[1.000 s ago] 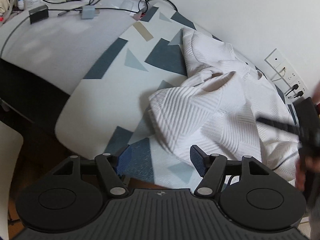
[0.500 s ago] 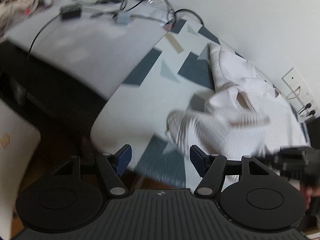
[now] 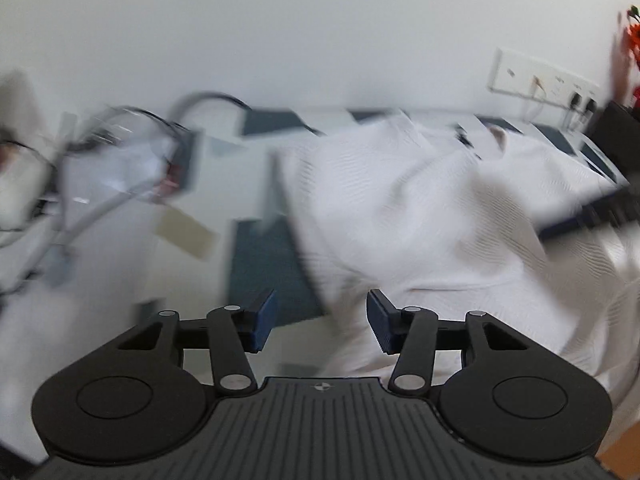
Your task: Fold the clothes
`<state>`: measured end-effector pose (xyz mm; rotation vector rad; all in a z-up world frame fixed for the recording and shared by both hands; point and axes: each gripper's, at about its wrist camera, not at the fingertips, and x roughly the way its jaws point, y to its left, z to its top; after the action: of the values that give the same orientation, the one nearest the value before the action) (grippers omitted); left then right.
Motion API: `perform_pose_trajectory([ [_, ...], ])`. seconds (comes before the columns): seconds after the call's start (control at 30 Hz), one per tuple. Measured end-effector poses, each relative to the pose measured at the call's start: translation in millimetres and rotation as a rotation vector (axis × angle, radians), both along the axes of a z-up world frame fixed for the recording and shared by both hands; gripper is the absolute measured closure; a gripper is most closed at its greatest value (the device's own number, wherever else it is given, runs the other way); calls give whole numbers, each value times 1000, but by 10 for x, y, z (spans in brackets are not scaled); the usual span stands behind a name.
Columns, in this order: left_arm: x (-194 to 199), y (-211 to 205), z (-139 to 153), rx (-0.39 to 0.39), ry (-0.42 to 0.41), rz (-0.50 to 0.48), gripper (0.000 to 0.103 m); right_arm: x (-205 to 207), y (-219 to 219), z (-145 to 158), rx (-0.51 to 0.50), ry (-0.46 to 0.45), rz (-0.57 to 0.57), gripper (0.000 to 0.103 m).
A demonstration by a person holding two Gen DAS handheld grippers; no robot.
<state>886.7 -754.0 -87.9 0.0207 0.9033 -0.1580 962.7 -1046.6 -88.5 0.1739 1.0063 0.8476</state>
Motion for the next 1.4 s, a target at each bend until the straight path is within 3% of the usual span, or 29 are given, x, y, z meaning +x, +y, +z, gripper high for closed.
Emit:
perform_pose_trajectory([
  [0.07,147,-168,-137,15,63,-67,52,432,-196,-80,9,-2,-127,54],
  [0.13,246,-393,-281,149,95,-106,52,786,-338,-241,28,19,-227,52],
  [0.27,292,-537,-485,258,113,-45,52,1264,-429,-570,116,106,-329,52],
  [0.37,312,-427,-528,184,117,99,50,1425,-330,-687,107,102,-292,54],
  [0.47,260,-233,-547,63,108,249,49,1513,-174,-767,73,108,-277,61],
  [0.5,225,-181,-555,60,100,292,49,1536,-142,-795,77,114,-277,64],
  [0.53,190,-129,-563,58,92,334,49,1554,-125,-820,93,124,-279,69],
  [0.57,138,-93,-556,85,80,377,49,1580,-100,-841,96,138,-277,88],
  [0.6,87,-59,-549,113,68,419,48,1594,-75,-845,106,145,-273,100],
  [0.63,27,-7,-532,106,47,440,48,1588,-52,-819,127,141,-265,100],
  [0.7,-46,44,-535,118,34,449,42,1534,-54,-715,237,106,-247,100],
  [0.77,-93,66,-542,128,29,437,41,1468,-62,-614,262,75,-245,100],
  [0.83,-101,28,-563,139,24,394,41,1438,-66,-619,196,76,-252,100],
  [0.97,-82,36,-631,140,23,364,37,1475,-180,-797,14,162,-301,100],
  [1.03,-85,67,-648,150,13,359,29,1480,-243,-785,-2,211,-317,91],
  [1.1,-100,91,-661,154,-2,345,26,1479,-235,-674,-59,224,-319,69],
  [1.17,-117,88,-657,164,-25,324,26,1455,-156,-494,-172,148,-319,53],
  [1.23,-128,49,-634,185,-57,289,26,1458,-12,-318,-234,51,-279,53],
  [1.3,-141,40,-574,155,-110,245,26,1496,293,-231,-226,-33,-188,35],
  [1.4,-124,0,-537,150,-151,194,27,1576,852,-187,-181,-134,-30,34],
])
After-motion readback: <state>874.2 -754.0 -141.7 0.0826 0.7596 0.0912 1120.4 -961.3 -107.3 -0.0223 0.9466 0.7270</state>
